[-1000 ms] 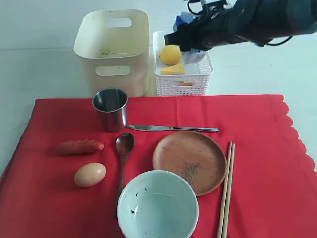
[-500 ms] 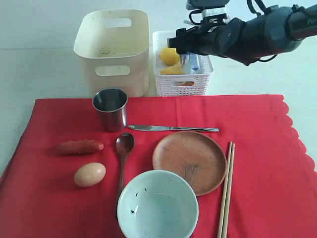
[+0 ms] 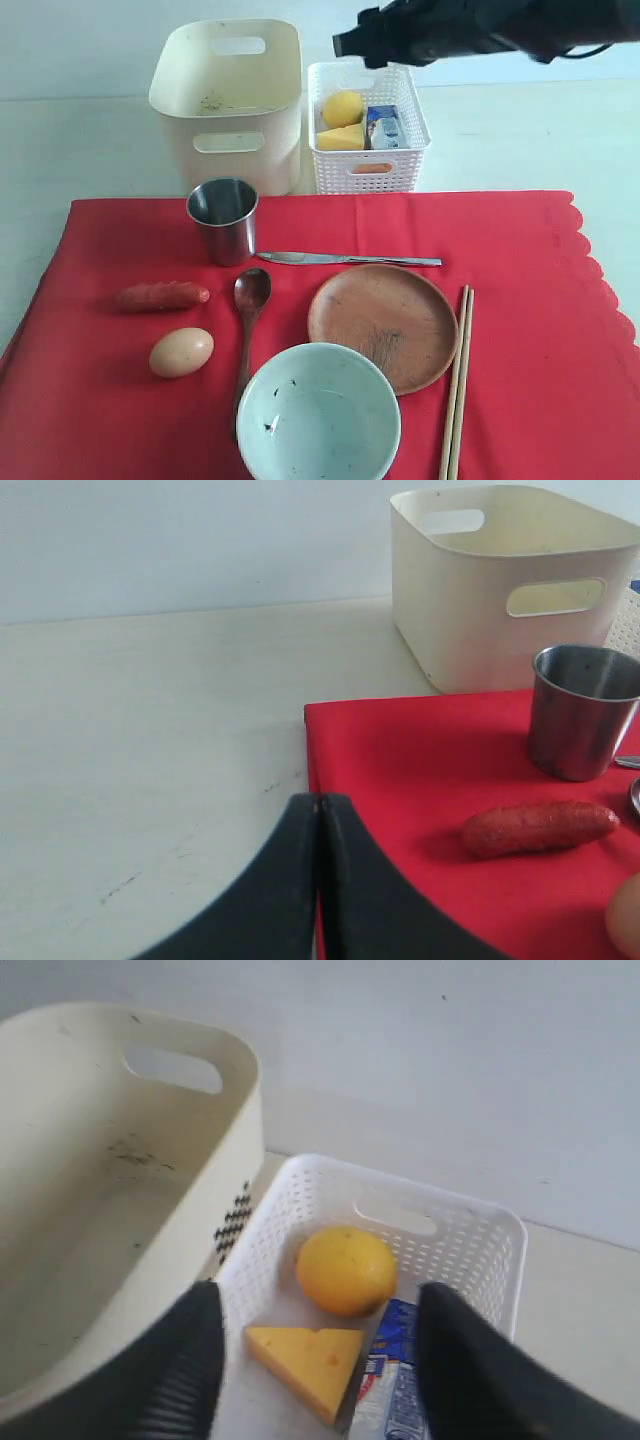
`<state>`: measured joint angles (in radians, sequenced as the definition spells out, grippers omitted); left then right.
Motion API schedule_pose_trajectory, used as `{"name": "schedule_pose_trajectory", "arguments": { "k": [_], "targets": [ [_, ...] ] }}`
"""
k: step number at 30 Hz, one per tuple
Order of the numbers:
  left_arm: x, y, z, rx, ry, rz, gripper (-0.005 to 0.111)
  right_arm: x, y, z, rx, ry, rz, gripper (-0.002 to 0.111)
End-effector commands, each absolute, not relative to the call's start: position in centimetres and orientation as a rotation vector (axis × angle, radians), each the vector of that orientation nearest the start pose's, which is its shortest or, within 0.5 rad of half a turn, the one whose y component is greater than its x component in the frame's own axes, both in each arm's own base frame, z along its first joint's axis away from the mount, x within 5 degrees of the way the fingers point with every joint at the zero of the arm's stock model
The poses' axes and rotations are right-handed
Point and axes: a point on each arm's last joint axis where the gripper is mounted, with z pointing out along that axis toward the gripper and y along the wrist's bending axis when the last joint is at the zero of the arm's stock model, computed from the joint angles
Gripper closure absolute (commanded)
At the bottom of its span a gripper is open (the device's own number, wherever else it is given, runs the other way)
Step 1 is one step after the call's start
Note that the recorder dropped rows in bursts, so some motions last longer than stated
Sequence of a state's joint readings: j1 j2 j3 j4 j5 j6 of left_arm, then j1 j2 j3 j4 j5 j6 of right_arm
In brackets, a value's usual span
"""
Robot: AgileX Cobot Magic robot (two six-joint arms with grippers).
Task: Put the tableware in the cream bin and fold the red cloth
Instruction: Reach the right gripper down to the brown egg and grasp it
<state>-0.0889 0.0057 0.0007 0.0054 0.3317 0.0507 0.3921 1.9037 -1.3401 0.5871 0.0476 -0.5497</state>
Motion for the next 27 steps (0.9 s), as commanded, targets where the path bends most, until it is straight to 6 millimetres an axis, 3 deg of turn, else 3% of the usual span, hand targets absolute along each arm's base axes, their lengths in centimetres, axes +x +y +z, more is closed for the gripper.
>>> {"name": "schedule_pose_trajectory", "arguments": {
  "k": [1, 3, 8, 11, 15, 18, 22, 27],
  "targets": [
    [5.4, -0.5, 18.4, 0.122, 1.803, -0.028, 0.104, 38.4, 16.8, 27.7, -0.475, 2.073, 0.354, 0.093],
    [5.4, -0.5, 18.4, 0.122, 1.803, -0.028, 0.104, 37.3, 17.0, 28.8, -0.512, 2.079, 0.379, 0.108],
    [5.4, -0.5, 18.4, 0.124, 1.803, -0.026, 0.104, 34.2, 18.3, 28.8, -0.611, 2.071, 0.396, 0.108],
    [5.4, -0.5, 18.4, 0.124, 1.803, -0.026, 0.104, 31.7, 19.9, 27.1, -0.759, 2.093, 0.402, 0.108],
    [5.4, -0.5, 18.4, 0.122, 1.803, -0.027, 0.104, 28.1, 23.7, 24.9, -1.002, 2.112, 0.460, 0.108],
    [5.4, -0.5, 18.4, 0.122, 1.803, -0.027, 0.104, 26.7, 26.3, 23.3, -1.087, 2.103, 0.480, 0.108],
    [5.4, -0.5, 18.4, 0.124, 1.803, -0.026, 0.104, 23.5, 30.4, 18.3, -1.478, 2.065, 0.461, 0.108],
    [5.4, -0.5, 18.4, 0.122, 1.803, -0.027, 0.104, 22.9, 33.8, 16.7, -1.663, 2.044, 0.513, 0.108]
  ]
}}
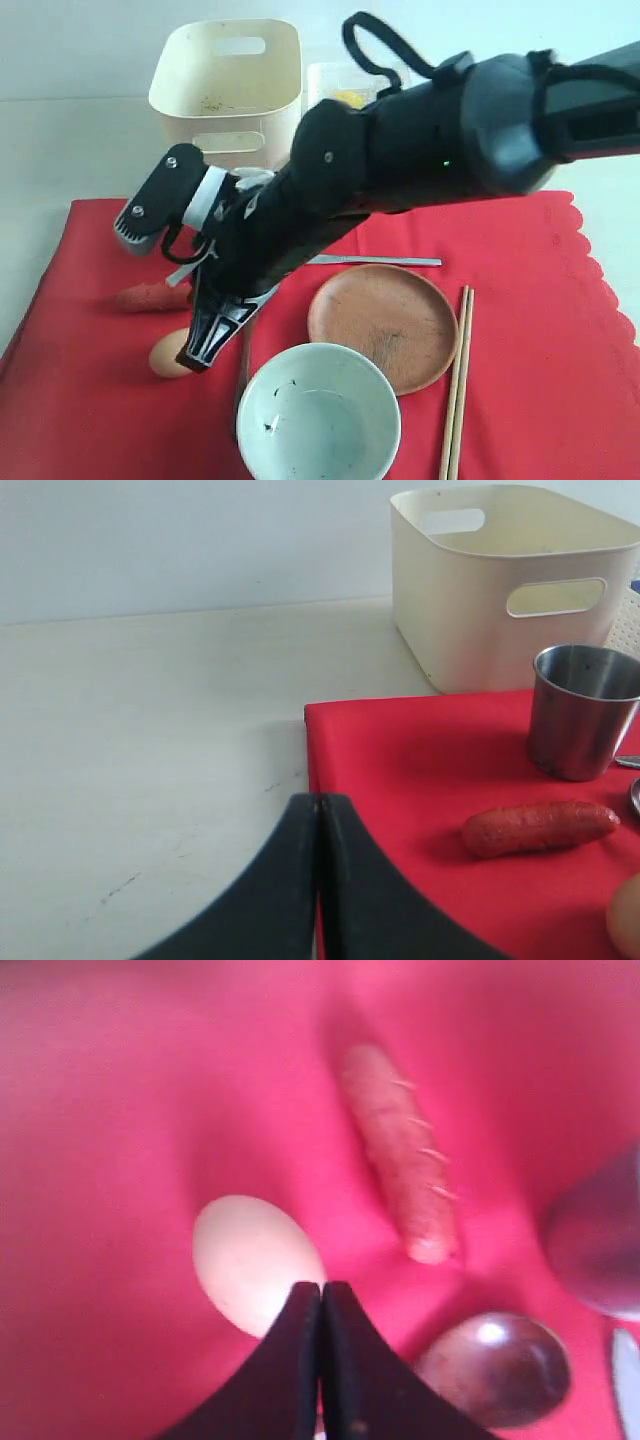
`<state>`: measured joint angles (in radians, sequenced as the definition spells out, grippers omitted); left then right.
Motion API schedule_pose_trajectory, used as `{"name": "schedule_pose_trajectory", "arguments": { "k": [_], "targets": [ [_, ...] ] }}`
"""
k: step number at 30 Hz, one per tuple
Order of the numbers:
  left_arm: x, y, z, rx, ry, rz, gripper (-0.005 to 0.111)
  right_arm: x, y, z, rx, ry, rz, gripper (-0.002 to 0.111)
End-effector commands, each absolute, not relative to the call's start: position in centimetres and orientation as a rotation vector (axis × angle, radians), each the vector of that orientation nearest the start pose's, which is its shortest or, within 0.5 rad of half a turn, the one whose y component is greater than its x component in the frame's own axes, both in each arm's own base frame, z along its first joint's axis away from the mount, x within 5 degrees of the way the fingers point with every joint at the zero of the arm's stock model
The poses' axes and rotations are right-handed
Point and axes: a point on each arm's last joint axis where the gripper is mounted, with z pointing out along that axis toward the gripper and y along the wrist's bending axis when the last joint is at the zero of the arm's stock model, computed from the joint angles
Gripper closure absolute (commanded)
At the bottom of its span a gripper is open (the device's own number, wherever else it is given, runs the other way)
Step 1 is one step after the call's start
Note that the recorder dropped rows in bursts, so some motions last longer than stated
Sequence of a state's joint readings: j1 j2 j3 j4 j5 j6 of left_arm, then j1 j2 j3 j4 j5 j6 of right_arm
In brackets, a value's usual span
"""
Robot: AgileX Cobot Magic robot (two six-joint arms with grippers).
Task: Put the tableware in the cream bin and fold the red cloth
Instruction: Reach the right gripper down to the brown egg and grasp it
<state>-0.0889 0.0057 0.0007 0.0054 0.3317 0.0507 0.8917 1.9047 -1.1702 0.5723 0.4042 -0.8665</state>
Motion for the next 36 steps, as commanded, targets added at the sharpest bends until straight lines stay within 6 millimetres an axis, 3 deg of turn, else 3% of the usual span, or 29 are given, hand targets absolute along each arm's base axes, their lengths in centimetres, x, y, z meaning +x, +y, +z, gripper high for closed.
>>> {"name": "schedule_pose_trajectory", "arguments": {
  "k": [1, 3, 7, 9, 13, 18, 27, 30, 36],
  "targets": [
    [5.4, -0.5, 18.4, 0.122, 1.803, -0.027, 0.104, 22.7, 34.3, 16.7, -1.662, 2.031, 0.514, 0.103],
    [5.4, -0.5, 18.4, 0.122, 1.803, -0.027, 0.104, 22.2, 35.1, 16.6, -1.634, 2.003, 0.486, 0.087],
    [5.4, -0.5, 18.4, 0.122, 1.803, -0.027, 0.104, 21.7, 35.1, 15.6, -1.800, 1.924, 0.377, 0.045],
    [5.4, -0.5, 18.4, 0.122, 1.803, -0.027, 0.104, 21.8, 35.2, 14.7, -1.830, 1.924, 0.363, 0.031],
    [5.4, -0.5, 18.4, 0.122, 1.803, -0.027, 0.104, 21.9, 35.3, 12.8, -1.878, 1.924, 0.340, 0.028],
    [5.4, -0.5, 18.4, 0.122, 1.803, -0.027, 0.104, 22.1, 35.3, 11.4, -1.910, 1.913, 0.314, 0.039],
    [5.4, -0.5, 18.4, 0.122, 1.803, -0.027, 0.104, 22.1, 35.3, 11.3, -1.938, 1.886, 0.305, 0.089],
    [5.4, -0.5, 18.4, 0.122, 1.803, -0.027, 0.104, 22.0, 35.3, 11.9, -1.927, 1.878, 0.309, 0.106],
    [5.4, -0.5, 18.4, 0.122, 1.803, -0.027, 0.104, 22.0, 35.0, 16.4, -1.811, 1.862, 0.346, 0.108]
  ]
}}
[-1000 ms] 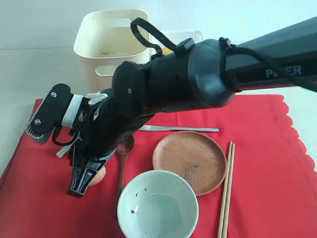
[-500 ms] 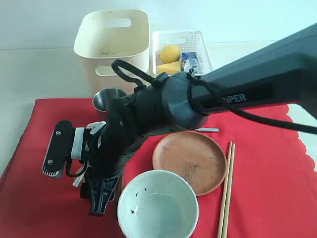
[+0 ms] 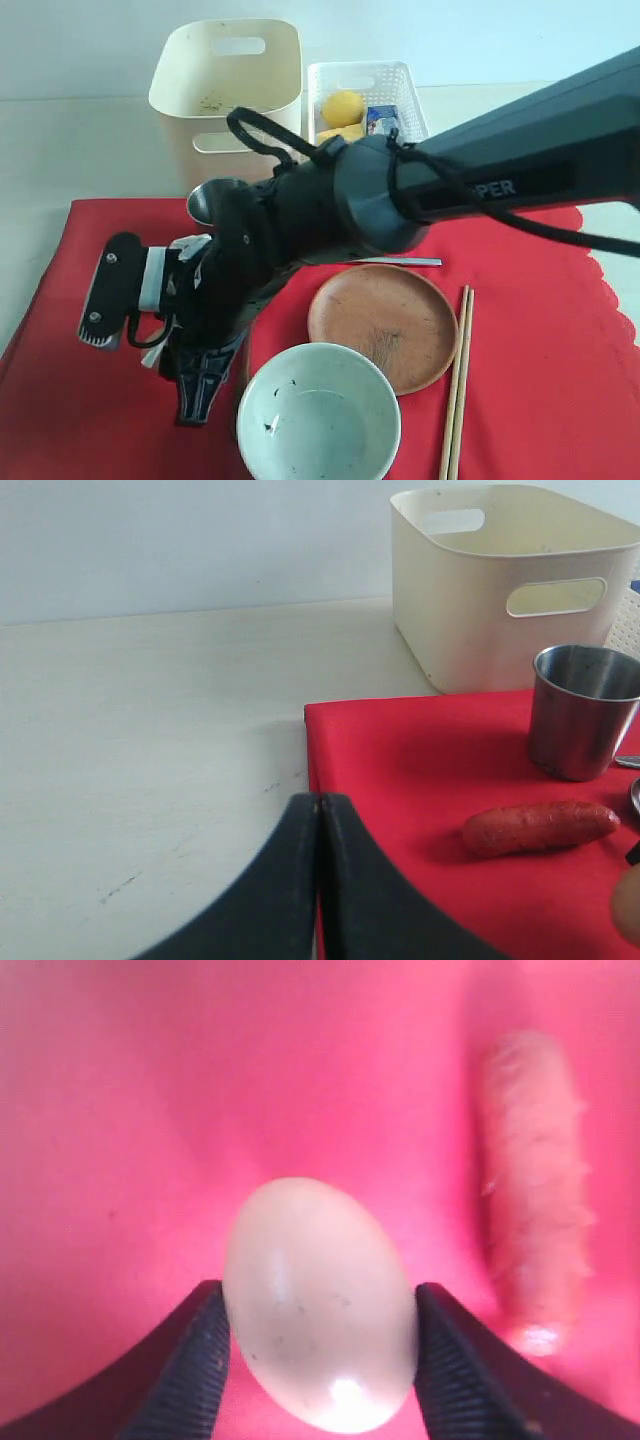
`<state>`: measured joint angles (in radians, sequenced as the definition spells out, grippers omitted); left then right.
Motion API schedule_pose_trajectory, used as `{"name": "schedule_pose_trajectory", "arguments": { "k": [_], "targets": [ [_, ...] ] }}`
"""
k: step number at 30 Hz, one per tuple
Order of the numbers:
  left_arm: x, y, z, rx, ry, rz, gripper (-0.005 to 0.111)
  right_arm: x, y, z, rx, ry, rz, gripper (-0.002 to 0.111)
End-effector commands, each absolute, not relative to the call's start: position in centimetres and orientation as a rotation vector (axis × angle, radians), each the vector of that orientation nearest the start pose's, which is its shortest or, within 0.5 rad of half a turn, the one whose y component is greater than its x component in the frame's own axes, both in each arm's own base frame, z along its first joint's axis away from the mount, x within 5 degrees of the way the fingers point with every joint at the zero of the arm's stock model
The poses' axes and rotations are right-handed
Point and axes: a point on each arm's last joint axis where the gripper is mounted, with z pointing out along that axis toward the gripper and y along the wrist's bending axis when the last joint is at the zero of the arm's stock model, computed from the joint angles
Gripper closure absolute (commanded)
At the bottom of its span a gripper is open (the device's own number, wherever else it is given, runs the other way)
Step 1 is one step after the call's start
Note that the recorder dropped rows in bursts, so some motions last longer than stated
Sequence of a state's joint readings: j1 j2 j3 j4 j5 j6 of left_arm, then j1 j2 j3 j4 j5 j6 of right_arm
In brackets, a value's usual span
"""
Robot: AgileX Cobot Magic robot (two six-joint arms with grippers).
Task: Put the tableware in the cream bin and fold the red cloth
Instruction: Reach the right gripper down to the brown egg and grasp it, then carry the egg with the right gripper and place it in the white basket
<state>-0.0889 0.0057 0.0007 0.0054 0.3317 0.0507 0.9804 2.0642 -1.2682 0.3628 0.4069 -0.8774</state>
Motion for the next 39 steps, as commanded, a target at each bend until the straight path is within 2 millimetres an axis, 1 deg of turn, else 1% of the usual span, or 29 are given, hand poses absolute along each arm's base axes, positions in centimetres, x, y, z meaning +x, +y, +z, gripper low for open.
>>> {"name": "schedule_pose_trajectory", "arguments": {
  "k": [1, 3, 5, 7, 9, 11, 13, 15, 17, 18, 21, 23, 25, 27, 28, 29, 30, 33, 35, 36, 38, 39],
  "targets": [
    [5.4, -0.5, 18.4, 0.122, 1.803, -0.027, 0.104, 22.1, 34.8, 17.5, -1.789, 1.846, 0.347, 0.108],
    [5.4, -0.5, 18.4, 0.122, 1.803, -0.027, 0.104, 22.2, 34.4, 19.6, -1.742, 1.818, 0.348, 0.108],
    [5.4, -0.5, 18.4, 0.122, 1.803, -0.027, 0.104, 22.9, 33.4, 22.1, -1.648, 1.810, 0.349, 0.108],
    [5.4, -0.5, 18.4, 0.122, 1.803, -0.027, 0.104, 24.0, 31.9, 24.4, -1.539, 1.819, 0.346, 0.108],
    [5.4, -0.5, 18.4, 0.122, 1.803, -0.027, 0.104, 25.3, 29.9, 26.5, -1.426, 1.837, 0.340, 0.108],
    [5.4, -0.5, 18.4, 0.122, 1.803, -0.027, 0.104, 26.6, 28.0, 28.0, -1.326, 1.859, 0.326, 0.108],
    [5.4, -0.5, 18.4, 0.122, 1.803, -0.027, 0.104, 28.1, 25.9, 29.1, -1.226, 1.884, 0.305, 0.108],
    [5.4, -0.5, 18.4, 0.122, 1.803, -0.027, 0.104, 30.0, 23.7, 29.7, -1.098, 1.916, 0.280, 0.108],
    [5.4, -0.5, 18.4, 0.122, 1.803, -0.027, 0.104, 31.7, 21.6, 29.8, -0.968, 1.948, 0.261, 0.108],
    [5.4, -0.5, 18.4, 0.122, 1.803, -0.027, 0.104, 32.5, 20.7, 29.8, -0.908, 1.960, 0.253, 0.108],
    [5.4, -0.5, 18.4, 0.122, 1.803, -0.027, 0.104, 34.6, 18.9, 28.6, -0.814, 2.000, 0.224, 0.108],
    [5.4, -0.5, 18.4, 0.122, 1.803, -0.027, 0.104, 35.8, 18.1, 27.4, -0.751, 2.024, 0.218, 0.108],
    [5.4, -0.5, 18.4, 0.122, 1.803, -0.027, 0.104, 37.0, 17.8, 25.9, -0.688, 2.046, 0.221, 0.108],
    [5.4, -0.5, 18.4, 0.122, 1.803, -0.027, 0.104, 38.2, 17.8, 23.7, -0.655, 2.059, 0.199, 0.108],
    [5.4, -0.5, 18.4, 0.122, 1.803, -0.027, 0.104, 39.3, 18.0, 21.3, -0.636, 2.063, 0.167, 0.108],
    [5.4, -0.5, 18.4, 0.122, 1.803, -0.027, 0.104, 39.8, 18.1, 20.1, -0.622, 2.056, 0.148, 0.108],
    [5.4, -0.5, 18.4, 0.122, 1.803, -0.027, 0.104, 40.7, 18.1, 18.4, -0.585, 2.035, 0.117, 0.108],
    [5.4, -0.5, 18.4, 0.122, 1.803, -0.027, 0.104, 41.9, 17.5, 15.2, -0.456, 2.048, 0.088, 0.108],
    [5.4, -0.5, 18.4, 0.122, 1.803, -0.027, 0.104, 42.2, 17.6, 14.9, -0.433, 2.066, 0.103, 0.108],
    [5.4, -0.5, 18.4, 0.122, 1.803, -0.027, 0.104, 42.3, 17.7, 15.0, -0.437, 2.070, 0.108, 0.108],
    [5.4, -0.5, 18.4, 0.122, 1.803, -0.027, 0.104, 42.4, 17.7, 15.2, -0.387, 2.083, 0.133, 0.107],
    [5.4, -0.5, 18.4, 0.122, 1.803, -0.027, 0.104, 42.4, 17.7, 15.2, -0.326, 2.095, 0.156, 0.103]
  ]
}}
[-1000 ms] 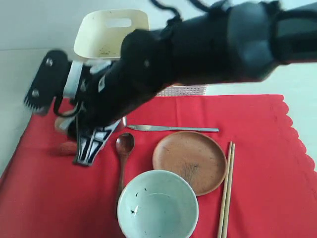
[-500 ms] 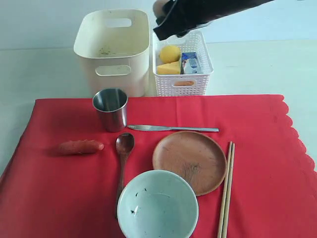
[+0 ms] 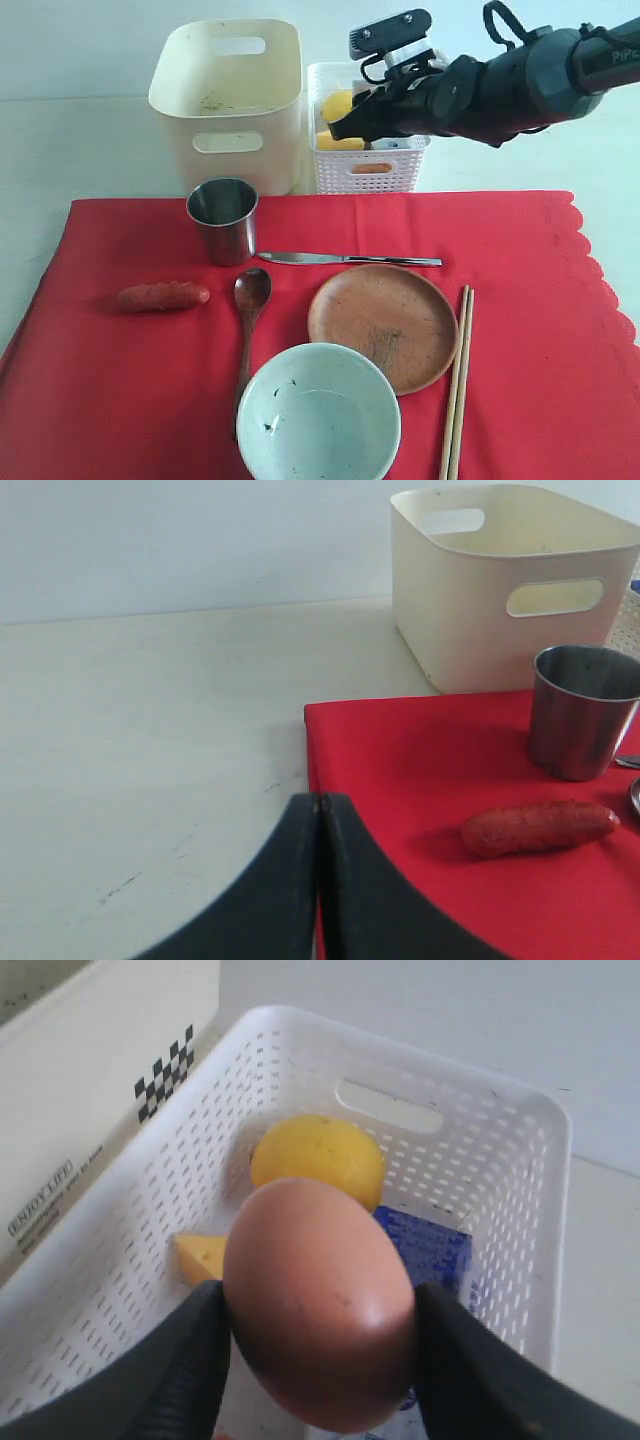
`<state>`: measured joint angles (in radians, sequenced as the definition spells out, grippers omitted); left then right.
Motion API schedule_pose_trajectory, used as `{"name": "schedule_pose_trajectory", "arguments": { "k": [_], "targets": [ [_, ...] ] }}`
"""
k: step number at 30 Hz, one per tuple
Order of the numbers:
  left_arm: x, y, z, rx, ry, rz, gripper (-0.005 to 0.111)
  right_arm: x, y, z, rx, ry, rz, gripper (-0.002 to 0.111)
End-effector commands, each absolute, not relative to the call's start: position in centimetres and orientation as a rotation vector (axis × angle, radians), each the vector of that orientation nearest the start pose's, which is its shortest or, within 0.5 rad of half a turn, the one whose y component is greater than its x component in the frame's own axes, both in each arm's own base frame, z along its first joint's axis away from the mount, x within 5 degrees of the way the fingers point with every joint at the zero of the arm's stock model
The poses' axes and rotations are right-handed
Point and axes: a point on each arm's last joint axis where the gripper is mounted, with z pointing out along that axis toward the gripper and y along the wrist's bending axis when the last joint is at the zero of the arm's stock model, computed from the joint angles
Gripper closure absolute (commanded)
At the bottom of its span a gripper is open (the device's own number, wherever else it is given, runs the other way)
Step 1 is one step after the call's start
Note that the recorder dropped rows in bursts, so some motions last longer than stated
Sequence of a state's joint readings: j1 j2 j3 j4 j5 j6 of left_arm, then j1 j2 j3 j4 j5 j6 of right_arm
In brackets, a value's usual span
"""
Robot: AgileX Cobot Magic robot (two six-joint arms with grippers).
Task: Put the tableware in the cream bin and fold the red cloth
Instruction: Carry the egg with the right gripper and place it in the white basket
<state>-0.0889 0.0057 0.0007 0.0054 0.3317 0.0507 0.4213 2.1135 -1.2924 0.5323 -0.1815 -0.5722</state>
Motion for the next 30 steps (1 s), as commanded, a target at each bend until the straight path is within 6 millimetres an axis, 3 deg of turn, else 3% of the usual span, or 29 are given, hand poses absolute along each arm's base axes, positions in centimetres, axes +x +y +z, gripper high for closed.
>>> {"name": "schedule_pose_trajectory", "arguments": {
  "k": [1, 10, 13, 19, 24, 26, 30],
  "targets": [
    [5.4, -0.5, 18.4, 0.122, 1.803, -0.027, 0.104, 42.4, 17.7, 15.2, -0.305, 2.098, 0.162, 0.099],
    [5.4, -0.5, 18.4, 0.122, 1.803, -0.027, 0.104, 42.2, 17.8, 15.0, -0.329, 2.125, 0.172, 0.036],
    [5.4, -0.5, 18.4, 0.122, 1.803, -0.027, 0.104, 42.1, 17.9, 15.0, -0.339, 2.138, 0.181, 0.030],
    [5.4, -0.5, 18.4, 0.122, 1.803, -0.027, 0.104, 41.5, 18.1, 16.8, -0.449, 2.135, 0.190, 0.030],
    [5.4, -0.5, 18.4, 0.122, 1.803, -0.027, 0.104, 40.3, 18.2, 20.6, -0.482, 2.115, 0.257, 0.032],
    [5.4, -0.5, 18.4, 0.122, 1.803, -0.027, 0.104, 39.6, 18.2, 22.1, -0.532, 2.107, 0.274, 0.041],
    [5.4, -0.5, 18.4, 0.122, 1.803, -0.027, 0.104, 38.1, 18.0, 25.3, -0.636, 2.080, 0.289, 0.071]
  ]
}}
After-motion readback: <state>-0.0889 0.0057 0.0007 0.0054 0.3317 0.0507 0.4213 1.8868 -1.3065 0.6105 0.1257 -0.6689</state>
